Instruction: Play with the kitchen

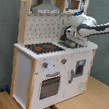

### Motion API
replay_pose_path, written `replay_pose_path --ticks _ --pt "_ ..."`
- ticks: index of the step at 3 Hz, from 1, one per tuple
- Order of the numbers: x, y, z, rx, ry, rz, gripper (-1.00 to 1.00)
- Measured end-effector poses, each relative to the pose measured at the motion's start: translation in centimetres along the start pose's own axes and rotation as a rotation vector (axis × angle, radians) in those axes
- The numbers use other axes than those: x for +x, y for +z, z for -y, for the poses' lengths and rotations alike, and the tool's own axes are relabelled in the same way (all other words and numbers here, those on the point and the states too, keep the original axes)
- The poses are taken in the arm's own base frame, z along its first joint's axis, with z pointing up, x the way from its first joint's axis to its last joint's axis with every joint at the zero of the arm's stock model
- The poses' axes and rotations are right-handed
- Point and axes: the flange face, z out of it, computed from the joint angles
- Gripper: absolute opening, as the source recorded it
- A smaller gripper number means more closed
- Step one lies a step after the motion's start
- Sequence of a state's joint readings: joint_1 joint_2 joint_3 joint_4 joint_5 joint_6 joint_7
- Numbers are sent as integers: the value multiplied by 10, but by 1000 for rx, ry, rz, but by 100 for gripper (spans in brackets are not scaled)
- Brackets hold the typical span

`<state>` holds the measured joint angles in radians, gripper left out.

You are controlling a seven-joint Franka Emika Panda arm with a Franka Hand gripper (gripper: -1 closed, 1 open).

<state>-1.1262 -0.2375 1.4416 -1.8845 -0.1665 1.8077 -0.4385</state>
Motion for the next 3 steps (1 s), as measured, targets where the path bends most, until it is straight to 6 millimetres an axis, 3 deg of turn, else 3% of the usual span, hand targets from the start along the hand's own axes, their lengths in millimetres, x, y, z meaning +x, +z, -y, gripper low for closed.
replay_pose_path --ticks 1,2,3 --pt "3 0 2 -5 -32 -11 -100" --pt "3 0 2 -6 -34 -12 100" --pt "11 -2 3 -22 -66 -41 100"
